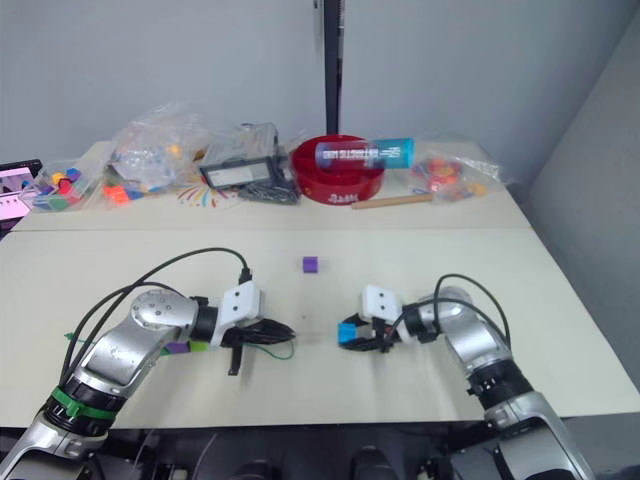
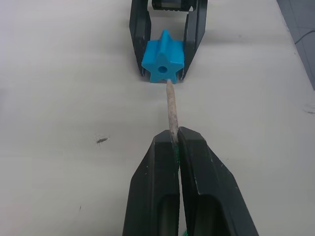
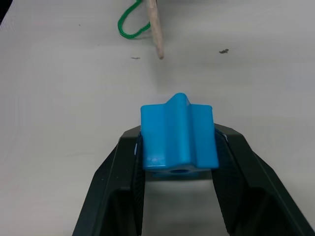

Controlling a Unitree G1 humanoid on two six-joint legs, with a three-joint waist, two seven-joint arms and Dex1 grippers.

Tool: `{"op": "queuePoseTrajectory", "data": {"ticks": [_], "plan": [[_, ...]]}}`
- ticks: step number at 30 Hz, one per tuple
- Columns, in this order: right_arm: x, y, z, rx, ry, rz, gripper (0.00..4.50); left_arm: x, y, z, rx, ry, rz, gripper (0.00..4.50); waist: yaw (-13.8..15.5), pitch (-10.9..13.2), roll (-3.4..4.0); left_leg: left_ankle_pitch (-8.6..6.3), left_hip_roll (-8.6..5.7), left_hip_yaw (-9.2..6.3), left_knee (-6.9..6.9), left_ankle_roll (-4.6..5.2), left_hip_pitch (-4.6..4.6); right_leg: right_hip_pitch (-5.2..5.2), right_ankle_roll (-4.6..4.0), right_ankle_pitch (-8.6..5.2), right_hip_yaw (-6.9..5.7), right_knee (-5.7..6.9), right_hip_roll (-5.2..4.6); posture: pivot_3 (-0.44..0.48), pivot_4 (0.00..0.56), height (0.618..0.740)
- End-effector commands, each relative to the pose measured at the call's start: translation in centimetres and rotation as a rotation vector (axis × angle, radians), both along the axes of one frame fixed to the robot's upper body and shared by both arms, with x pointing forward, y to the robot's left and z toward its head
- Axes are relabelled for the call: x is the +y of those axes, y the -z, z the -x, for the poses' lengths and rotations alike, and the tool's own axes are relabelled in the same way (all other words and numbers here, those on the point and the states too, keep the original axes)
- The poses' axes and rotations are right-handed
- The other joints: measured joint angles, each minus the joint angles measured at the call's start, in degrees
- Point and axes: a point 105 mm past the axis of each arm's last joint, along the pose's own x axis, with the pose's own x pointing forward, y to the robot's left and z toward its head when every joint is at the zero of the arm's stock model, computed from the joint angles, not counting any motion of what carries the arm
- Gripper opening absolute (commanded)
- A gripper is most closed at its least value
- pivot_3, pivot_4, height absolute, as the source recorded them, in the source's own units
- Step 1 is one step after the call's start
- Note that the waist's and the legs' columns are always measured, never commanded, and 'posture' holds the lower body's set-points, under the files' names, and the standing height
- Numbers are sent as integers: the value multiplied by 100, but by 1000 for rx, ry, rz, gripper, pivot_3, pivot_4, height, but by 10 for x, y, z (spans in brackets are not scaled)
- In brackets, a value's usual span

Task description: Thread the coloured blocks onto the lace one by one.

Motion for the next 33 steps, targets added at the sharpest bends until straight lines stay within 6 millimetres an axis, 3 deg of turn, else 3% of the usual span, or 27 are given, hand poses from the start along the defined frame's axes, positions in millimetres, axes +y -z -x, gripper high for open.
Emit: {"op": "queuePoseTrajectory", "data": {"ticks": [1, 19, 33], "plan": [[2, -7, 2, -18, -4, -10, 1357, -4, -5, -3, -34, 10, -7, 0, 5, 0, 0, 0, -1, 0, 0, 0, 0, 0, 0, 0, 0, 0, 0, 0, 150, 731], [11, -9, 8, -12, -13, 5, 1357, -20, -2, 0, -44, 48, -19, 0, 2, 0, 0, 0, -1, 0, 1, 0, 0, 0, 0, 0, 0, 0, 0, 0, 150, 731], [10, -7, 12, 1, -9, 9, 1357, -16, 1, -4, -47, 33, -47, 0, 3, 0, 0, 0, -1, 0, 2, 0, -1, 0, 0, 0, 0, 0, 0, 0, 150, 731]]}}
